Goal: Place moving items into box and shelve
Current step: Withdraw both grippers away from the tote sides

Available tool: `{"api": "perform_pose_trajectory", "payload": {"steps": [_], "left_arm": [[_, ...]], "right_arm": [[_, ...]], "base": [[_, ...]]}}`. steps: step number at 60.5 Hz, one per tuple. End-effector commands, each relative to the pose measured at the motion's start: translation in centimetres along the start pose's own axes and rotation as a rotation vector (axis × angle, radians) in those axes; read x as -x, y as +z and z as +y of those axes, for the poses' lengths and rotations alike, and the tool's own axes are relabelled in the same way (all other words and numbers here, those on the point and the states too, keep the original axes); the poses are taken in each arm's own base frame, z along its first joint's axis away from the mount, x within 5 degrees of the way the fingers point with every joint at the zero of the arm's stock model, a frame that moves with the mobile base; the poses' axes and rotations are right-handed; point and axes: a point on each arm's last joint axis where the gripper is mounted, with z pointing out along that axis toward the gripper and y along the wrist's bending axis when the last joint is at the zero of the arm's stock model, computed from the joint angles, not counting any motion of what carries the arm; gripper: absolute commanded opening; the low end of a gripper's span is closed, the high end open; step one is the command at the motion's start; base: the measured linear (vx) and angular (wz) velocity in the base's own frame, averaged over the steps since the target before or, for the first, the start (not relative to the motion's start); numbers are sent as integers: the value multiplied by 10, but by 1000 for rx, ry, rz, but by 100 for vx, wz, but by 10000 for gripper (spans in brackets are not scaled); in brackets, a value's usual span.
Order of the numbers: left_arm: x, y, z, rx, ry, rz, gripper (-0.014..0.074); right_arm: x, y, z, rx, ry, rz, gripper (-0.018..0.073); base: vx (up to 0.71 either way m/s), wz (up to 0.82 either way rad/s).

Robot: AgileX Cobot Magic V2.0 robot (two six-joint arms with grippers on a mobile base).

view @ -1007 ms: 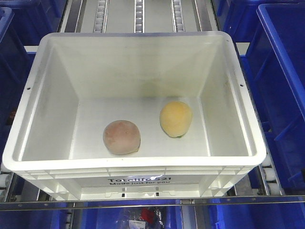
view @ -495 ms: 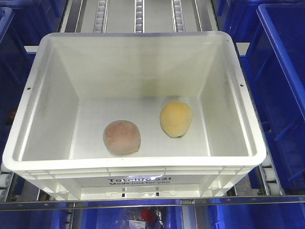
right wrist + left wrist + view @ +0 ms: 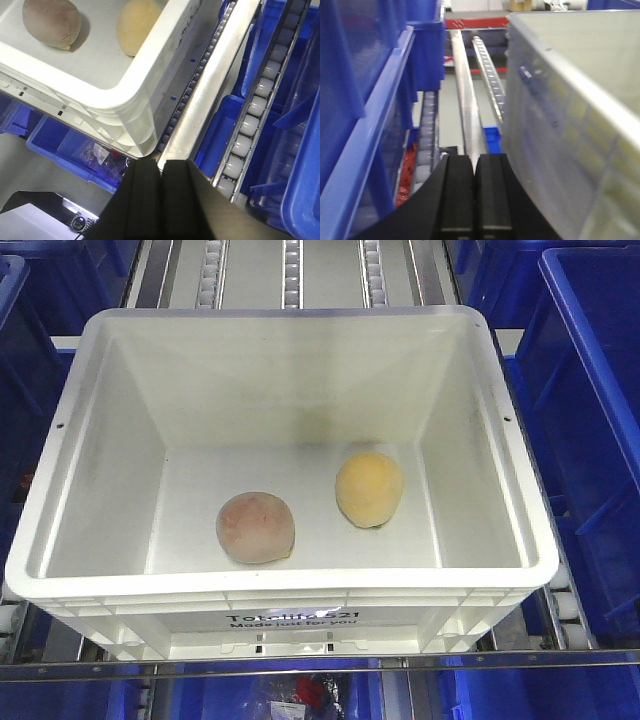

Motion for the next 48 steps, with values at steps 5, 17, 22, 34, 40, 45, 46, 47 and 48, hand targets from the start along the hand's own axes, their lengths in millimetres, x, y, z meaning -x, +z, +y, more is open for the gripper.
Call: {"api": "perform_pose_trajectory", "payload": {"steps": [5, 17, 22, 34, 40, 45, 46, 47, 48], "left_arm": [[0, 1, -1, -4, -34, -144, -1], [-3, 1, -1, -6, -62, -129, -1], [-3, 1, -1, -7, -91, -126, -3], [-3, 1, -1, -5, -88, -126, -17], [-3, 1, -1, -6, -88, -127, -17], [-3, 1, -1, -5, -82, -128, -17], [-3, 1, -1, -5, -80, -128, -17], [-3, 1, -1, -5, -78, -128, -17], [-3, 1, -1, -5, -77, -128, -17]], "right_arm": [[10, -4, -2, -9, -16, -70, -15], [10, -4, -1, -6, -15, -68, -15], [10, -4, -1, -6, -15, -70, -15], [10, -4, -1, -6, -15, -70, -15], [10, -4, -1, -6, -15, -70, -15], [10, -4, -1, -6, -15, -70, -15], [10, -4, -1, -6, -15, -70, -15], [10, -4, -1, -6, -15, -70, -15], [10, -4, -1, -6, -15, -70, -15]], "base": [[0, 0], [0, 0], [0, 0], [0, 0], [0, 0], [0, 0], [0, 0], [0, 0], [0, 0]]}}
